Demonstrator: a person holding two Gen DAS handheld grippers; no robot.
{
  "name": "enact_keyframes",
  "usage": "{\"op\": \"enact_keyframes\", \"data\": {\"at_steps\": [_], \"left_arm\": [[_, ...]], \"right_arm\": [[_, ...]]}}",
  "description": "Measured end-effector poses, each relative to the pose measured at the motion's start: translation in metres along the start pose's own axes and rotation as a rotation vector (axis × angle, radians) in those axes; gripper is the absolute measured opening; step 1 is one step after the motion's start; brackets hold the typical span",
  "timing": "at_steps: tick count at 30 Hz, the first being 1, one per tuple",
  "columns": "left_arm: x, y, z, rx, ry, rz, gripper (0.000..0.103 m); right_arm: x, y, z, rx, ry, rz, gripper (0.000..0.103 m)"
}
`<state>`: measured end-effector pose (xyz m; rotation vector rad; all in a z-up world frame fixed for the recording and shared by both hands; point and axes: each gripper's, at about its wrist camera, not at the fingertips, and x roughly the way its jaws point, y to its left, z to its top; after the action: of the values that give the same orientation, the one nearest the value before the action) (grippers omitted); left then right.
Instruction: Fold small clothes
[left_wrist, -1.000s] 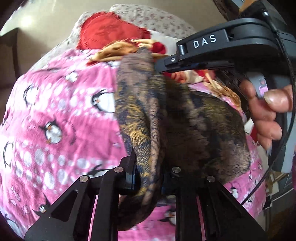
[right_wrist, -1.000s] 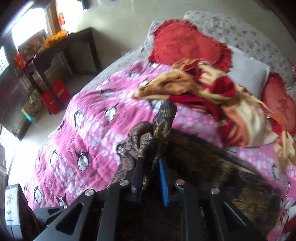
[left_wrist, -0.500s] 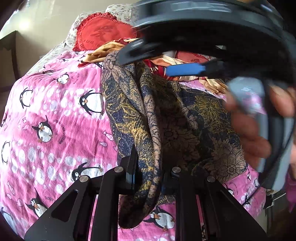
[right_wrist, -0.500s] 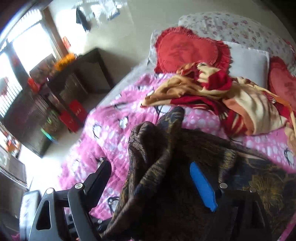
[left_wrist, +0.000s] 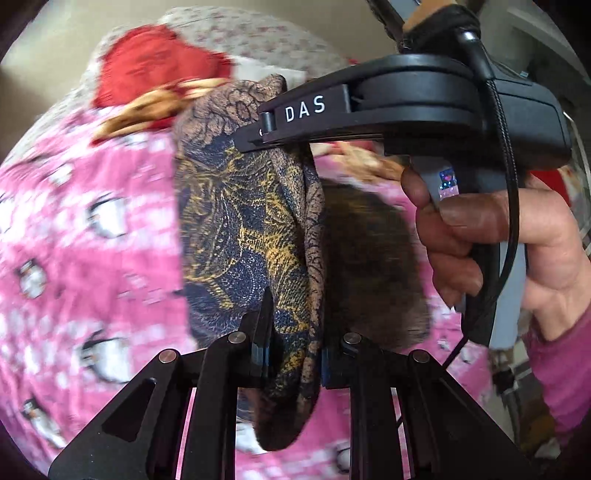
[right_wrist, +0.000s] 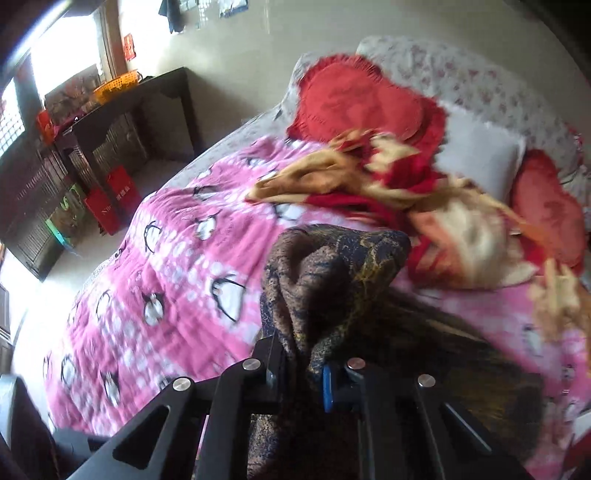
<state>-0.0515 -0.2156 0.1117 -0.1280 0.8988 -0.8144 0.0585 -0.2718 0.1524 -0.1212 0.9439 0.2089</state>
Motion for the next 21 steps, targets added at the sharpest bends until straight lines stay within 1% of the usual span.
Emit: {"op": "enact_keyframes", "data": {"at_steps": [1, 4, 6, 9, 12, 13, 15, 17, 18, 19, 20, 21], "left_arm": [[0.003, -0.009, 0.001, 0.014, 0.002, -0.014, 0.017], [0.021, -0.051, 0.006, 0.078, 0.023, -0.062, 0.017], [0.036, -0.078, 0.005, 0.116, 0.042, -0.086, 0.017], [0.058, -0.108, 0.002, 0.165, 0.068, -0.101, 0.017], [0.083, -0.126, -0.006, 0.178, 0.123, -0.122, 0.017], [0.091, -0.131, -0.009, 0.176, 0.153, -0.122, 0.017], [0.096, -0.130, -0.013, 0.162, 0.192, -0.117, 0.017], [0.088, -0.123, -0.013, 0.145, 0.228, -0.127, 0.017], [0.076, -0.117, -0.012, 0.151, 0.220, -0.122, 0.017], [0.067, -0.111, -0.010, 0.158, 0.208, -0.116, 0.018], [0.052, -0.102, -0.009, 0.175, 0.188, -0.088, 0.023], [0.041, -0.093, -0.008, 0.185, 0.172, -0.053, 0.031]], "right_arm": [[-0.013, -0.012, -0.004, -0.001, -0.006, -0.015, 0.012], [-0.045, -0.051, -0.022, 0.013, -0.015, -0.074, 0.012], [-0.058, -0.080, -0.036, 0.043, -0.011, -0.104, 0.012], [-0.069, -0.121, -0.060, 0.104, -0.002, -0.148, 0.012], [-0.065, -0.153, -0.080, 0.165, 0.014, -0.194, 0.012], [-0.060, -0.163, -0.088, 0.189, 0.024, -0.213, 0.012], [-0.045, -0.180, -0.100, 0.233, 0.045, -0.246, 0.012], [-0.031, -0.192, -0.111, 0.273, 0.046, -0.265, 0.013], [-0.028, -0.198, -0.117, 0.294, 0.047, -0.256, 0.022], [-0.030, -0.201, -0.119, 0.312, 0.042, -0.260, 0.040], [-0.036, -0.203, -0.122, 0.333, 0.030, -0.278, 0.044], [-0.047, -0.205, -0.125, 0.352, 0.008, -0.289, 0.046]]}}
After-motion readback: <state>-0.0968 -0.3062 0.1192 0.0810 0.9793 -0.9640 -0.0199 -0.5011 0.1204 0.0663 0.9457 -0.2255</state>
